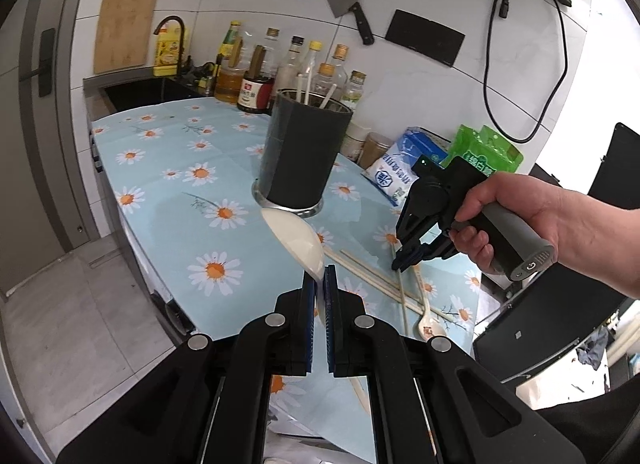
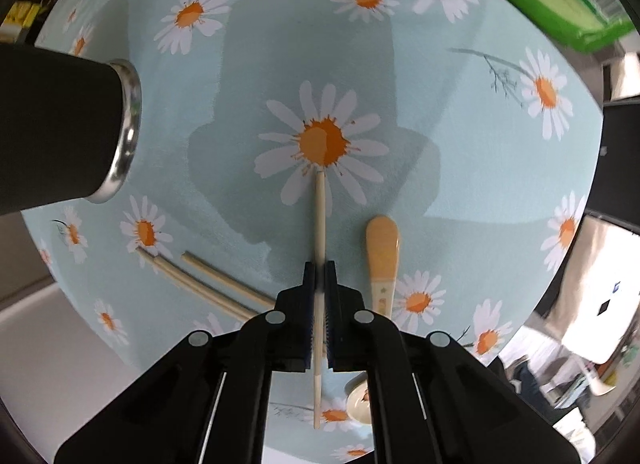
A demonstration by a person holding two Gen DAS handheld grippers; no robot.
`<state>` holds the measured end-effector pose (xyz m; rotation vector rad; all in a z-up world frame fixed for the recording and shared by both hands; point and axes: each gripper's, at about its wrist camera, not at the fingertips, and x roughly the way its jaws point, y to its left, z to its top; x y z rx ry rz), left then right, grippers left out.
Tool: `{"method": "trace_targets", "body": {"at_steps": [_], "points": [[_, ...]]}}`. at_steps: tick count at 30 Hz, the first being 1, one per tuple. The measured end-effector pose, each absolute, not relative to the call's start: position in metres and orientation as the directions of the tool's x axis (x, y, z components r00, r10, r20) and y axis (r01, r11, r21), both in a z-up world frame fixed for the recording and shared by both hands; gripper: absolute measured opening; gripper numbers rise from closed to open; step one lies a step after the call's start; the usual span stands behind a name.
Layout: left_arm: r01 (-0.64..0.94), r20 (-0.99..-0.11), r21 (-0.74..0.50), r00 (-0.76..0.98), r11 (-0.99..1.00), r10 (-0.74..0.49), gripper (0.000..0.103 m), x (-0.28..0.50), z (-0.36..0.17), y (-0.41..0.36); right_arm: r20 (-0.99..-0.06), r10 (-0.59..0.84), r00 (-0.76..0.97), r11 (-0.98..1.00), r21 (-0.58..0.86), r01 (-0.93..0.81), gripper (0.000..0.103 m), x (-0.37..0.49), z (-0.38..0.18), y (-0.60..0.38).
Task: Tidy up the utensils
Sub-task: 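Carry the spoon and chopstick up over the black holder and lower them in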
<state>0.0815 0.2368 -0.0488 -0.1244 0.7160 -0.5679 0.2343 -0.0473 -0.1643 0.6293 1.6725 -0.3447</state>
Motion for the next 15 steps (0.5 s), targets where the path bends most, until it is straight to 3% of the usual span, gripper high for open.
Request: {"method": "trace_targets", "body": {"at_steps": [9, 15], "points": [[0.507, -0.595, -0.276, 0.577, 0.817, -0.559, 0.003, 0.091, -0.041, 0.230, -0.933, 0.360, -0.010, 0.744, 0.281, 0.607, 0.005, 0.199, -0.149, -0.066], [0.512, -0.590, -0.270, 0.582, 0.816, -0.560, 0.003, 0.095, -0.039, 0.228, -0.897, 0.439, 0.053, 0.748, 0.398, 0.531, 0.005, 0.187, -0.133, -0.053]]}}
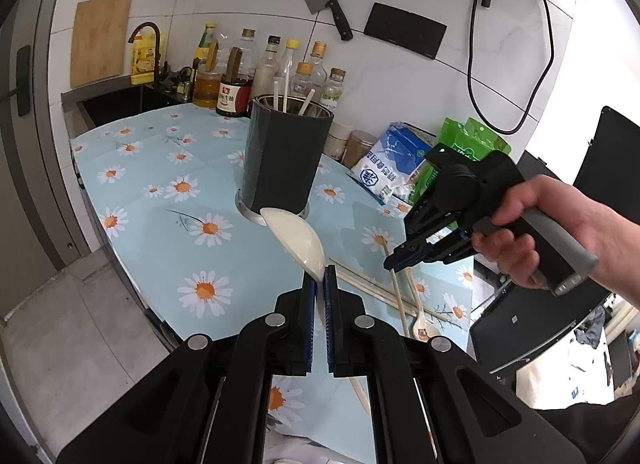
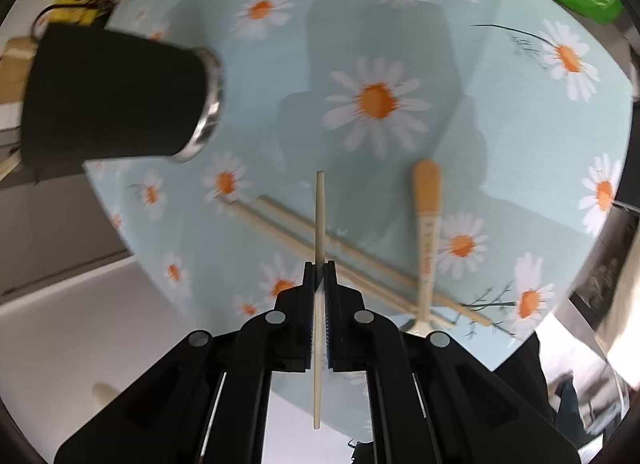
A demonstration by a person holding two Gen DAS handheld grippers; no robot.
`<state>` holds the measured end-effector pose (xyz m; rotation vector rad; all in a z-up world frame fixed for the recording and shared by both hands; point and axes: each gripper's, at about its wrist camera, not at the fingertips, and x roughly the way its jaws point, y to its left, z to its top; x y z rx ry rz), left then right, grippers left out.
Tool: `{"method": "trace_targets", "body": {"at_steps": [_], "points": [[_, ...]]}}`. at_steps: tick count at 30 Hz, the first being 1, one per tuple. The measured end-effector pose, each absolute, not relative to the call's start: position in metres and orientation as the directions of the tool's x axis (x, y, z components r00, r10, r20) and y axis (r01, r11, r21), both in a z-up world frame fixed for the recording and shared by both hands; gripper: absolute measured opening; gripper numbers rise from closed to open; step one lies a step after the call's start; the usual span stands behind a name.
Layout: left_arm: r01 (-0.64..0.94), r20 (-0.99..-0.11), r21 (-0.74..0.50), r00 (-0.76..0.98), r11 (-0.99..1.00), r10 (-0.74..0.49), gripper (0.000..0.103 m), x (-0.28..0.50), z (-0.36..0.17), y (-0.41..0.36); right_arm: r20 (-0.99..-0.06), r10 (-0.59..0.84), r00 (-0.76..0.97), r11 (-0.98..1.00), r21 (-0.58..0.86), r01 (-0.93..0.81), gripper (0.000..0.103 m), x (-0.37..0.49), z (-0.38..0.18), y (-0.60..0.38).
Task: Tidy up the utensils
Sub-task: 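Carry the spoon and chopstick up over the black holder and lower them in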
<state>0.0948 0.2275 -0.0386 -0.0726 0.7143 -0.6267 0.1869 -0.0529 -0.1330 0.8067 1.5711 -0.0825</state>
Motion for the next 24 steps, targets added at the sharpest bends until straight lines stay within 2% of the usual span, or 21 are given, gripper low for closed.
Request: {"method": "trace_targets", "body": {"at_steps": [9, 16, 24], "points": [[0.472, -0.578, -0.254, 0.627, 0.845, -0.523, 0.003, 0.099, -0.030, 0.225, -0.820, 0.539, 0.191, 0.740, 0.570, 0.357, 0.005, 0.194, -0.091, -0.058], [0.432, -0.579, -0.194, 0.674, 0.881, -0.458, 0.003, 0.108, -0.018, 0.207, -0.732, 0.626, 0.269, 0.716, 0.676, 0.175, 0.005, 0.212, -0.071, -0.052], [0.333, -0.567, -0.137, 0.746, 0.933, -0.349, 0.003, 0.117, 0.004, 0.172, -0.636, 0.707, 0.308, 0.686, 0.722, -0.083, 0.006, 0.220, -0.042, -0.073]]}}
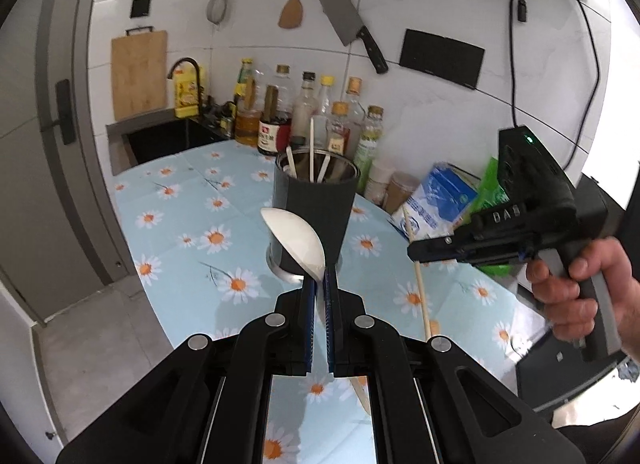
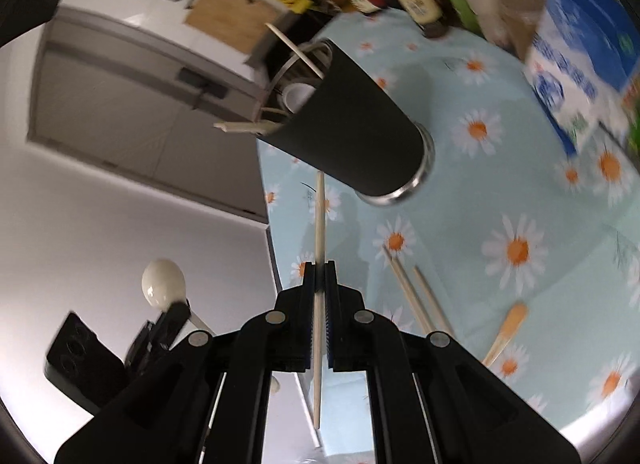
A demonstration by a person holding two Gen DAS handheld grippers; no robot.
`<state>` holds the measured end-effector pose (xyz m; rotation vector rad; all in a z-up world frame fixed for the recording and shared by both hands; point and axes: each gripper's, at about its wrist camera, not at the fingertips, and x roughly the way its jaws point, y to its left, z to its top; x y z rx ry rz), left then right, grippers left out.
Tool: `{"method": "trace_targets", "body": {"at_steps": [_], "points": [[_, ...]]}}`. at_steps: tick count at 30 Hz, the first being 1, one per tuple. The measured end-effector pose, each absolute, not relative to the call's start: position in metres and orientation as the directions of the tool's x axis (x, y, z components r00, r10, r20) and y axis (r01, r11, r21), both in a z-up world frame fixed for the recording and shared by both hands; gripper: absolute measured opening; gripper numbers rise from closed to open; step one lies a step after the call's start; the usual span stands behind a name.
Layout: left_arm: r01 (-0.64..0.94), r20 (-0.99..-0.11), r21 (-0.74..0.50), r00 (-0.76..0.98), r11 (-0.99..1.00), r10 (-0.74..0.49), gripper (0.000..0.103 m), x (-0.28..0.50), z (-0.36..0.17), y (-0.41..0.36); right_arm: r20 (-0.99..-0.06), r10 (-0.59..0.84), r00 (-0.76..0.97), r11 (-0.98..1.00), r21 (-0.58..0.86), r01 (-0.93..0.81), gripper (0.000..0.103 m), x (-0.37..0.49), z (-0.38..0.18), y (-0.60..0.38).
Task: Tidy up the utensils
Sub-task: 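Carry the spoon and chopstick up over the black holder and lower them in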
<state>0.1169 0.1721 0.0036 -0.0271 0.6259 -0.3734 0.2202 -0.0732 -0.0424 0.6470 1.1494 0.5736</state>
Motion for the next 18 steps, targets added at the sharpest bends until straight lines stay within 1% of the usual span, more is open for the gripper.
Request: {"method": "trace_targets", "body": {"at_steps": [4, 6, 9, 11, 14, 16, 18], "points": [[0.297, -0.557, -0.121, 0.770, 0.947, -0.312, 0.003, 0.123, 0.016, 0.151, -0.604, 0.734, 0.310, 0.669, 0.722, -0.178, 0.006, 0.231, -0.036, -0.089], [0.276, -0.550, -0.128, 0.780, 0.953, -0.299, 0.003, 0.129, 0.026, 0.143, -0.581, 0.750, 0.316, 0.655, 0.719, -0.232, 0.006, 0.239, -0.029, -0.099], [0.237, -0.539, -0.104, 0.803, 0.966, -0.255, 0.003, 0.136, 0.040, 0.125, -0.539, 0.780, 0.319, 0.622, 0.725, -0.297, 0.006, 0.250, -0.018, -0.112], [0.202, -0.519, -0.079, 0.828, 0.976, -0.214, 0.003, 0.140, 0.051, 0.110, -0.505, 0.798, 0.328, 0.600, 0.716, -0.357, 0.006, 0.256, -0.007, -0.121], [0.140, -0.490, -0.072, 0.857, 0.988, -0.157, 0.003, 0.147, 0.061, 0.094, -0.479, 0.811, 0.336, 0.584, 0.687, -0.433, 0.006, 0.267, 0.006, -0.130], [0.091, -0.477, -0.075, 0.871, 0.993, -0.116, 0.003, 0.152, 0.066, 0.088, -0.476, 0.819, 0.321, 0.574, 0.687, -0.445, 0.006, 0.276, 0.010, -0.134], [0.041, -0.463, -0.075, 0.883, 0.996, -0.071, 0.003, 0.157, 0.071, 0.081, -0.455, 0.834, 0.311, 0.552, 0.687, -0.474, 0.006, 0.285, 0.017, -0.140]]}}
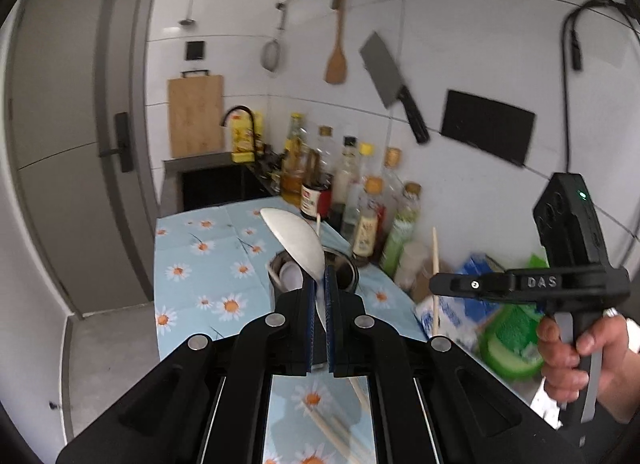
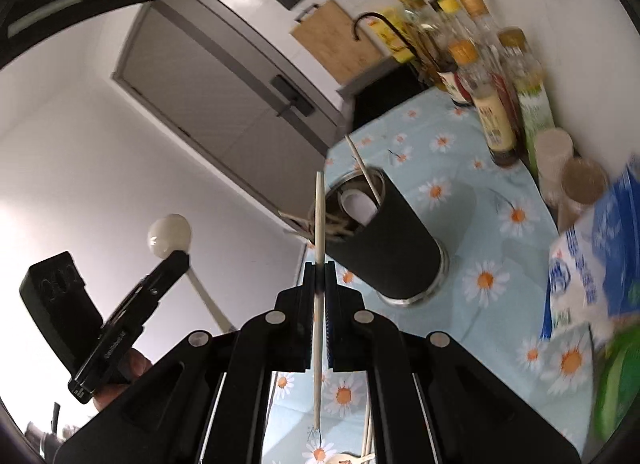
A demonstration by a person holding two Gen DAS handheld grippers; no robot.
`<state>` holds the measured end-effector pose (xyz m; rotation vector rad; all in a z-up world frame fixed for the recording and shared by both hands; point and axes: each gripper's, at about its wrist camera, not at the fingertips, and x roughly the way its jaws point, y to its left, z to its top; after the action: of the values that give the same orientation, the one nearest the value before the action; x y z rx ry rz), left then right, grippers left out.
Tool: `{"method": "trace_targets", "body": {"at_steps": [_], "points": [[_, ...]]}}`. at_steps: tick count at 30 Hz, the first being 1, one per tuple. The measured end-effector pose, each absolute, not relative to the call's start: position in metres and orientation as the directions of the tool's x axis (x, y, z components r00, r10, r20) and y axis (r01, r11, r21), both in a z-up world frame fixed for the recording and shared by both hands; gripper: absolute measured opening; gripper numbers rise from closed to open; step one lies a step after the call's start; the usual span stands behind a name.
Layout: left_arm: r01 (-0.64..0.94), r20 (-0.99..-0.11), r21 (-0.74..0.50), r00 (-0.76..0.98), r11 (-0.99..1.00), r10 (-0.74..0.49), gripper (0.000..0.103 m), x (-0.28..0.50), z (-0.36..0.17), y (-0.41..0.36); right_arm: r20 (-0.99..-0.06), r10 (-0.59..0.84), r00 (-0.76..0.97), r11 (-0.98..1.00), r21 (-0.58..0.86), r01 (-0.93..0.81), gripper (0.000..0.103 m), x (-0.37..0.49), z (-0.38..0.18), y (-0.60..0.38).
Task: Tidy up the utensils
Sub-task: 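Carry the spoon and chopstick up over the black holder and lower them in, then open both tools to release the spoon and chopstick into the holder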
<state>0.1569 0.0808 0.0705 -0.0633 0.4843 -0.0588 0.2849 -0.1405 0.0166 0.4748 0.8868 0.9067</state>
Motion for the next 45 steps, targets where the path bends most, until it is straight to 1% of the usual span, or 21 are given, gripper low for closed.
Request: {"method": "trace_targets", "body": {"at_steps": [5, 8, 13, 22, 27, 30, 36, 39, 45], "points": [[-0.045, -0.430, -0.072, 0.903, 0.996, 0.009, 0.003, 0.164, 0.081, 0.069, -0.429, 0.843, 0.323, 0.537, 0.662, -0.523, 0.006, 0.300, 0.036, -0.149], [-0.082, -0.402, -0.060, 0.914, 0.995, 0.051, 0.003, 0.169, 0.087, 0.066, -0.406, 0.839, 0.361, 0.544, 0.632, -0.553, 0.006, 0.306, 0.048, -0.151], [-0.095, -0.375, -0.072, 0.925, 0.993, 0.062, 0.003, 0.184, 0.095, 0.069, -0.375, 0.833, 0.407, 0.552, 0.622, -0.556, 0.006, 0.317, 0.064, -0.152], [-0.039, -0.305, -0.074, 0.952, 0.997, 0.015, 0.003, 0.212, 0.105, 0.081, -0.346, 0.772, 0.533, 0.628, 0.545, -0.555, 0.006, 0.330, 0.096, -0.137], [-0.003, -0.280, -0.106, 0.960, 0.994, -0.027, 0.003, 0.225, 0.104, 0.097, -0.345, 0.759, 0.552, 0.641, 0.544, -0.541, 0.006, 0.344, 0.098, -0.118], [0.034, -0.252, -0.124, 0.966, 0.992, -0.064, 0.003, 0.230, 0.103, 0.104, -0.343, 0.734, 0.587, 0.671, 0.499, -0.548, 0.006, 0.347, 0.103, -0.103], [0.087, -0.205, -0.074, 0.974, 0.993, -0.101, 0.003, 0.238, 0.096, 0.107, -0.342, 0.688, 0.640, 0.719, 0.438, -0.539, 0.006, 0.354, 0.098, -0.084], [0.122, -0.206, -0.049, 0.970, 0.991, -0.130, 0.003, 0.246, 0.090, 0.107, -0.342, 0.677, 0.651, 0.729, 0.430, -0.533, 0.006, 0.358, 0.093, -0.079], [0.166, -0.204, 0.048, 0.967, 0.985, -0.153, 0.003, 0.249, 0.081, 0.100, -0.351, 0.663, 0.661, 0.743, 0.412, -0.527, 0.006, 0.365, 0.086, -0.067]]}}
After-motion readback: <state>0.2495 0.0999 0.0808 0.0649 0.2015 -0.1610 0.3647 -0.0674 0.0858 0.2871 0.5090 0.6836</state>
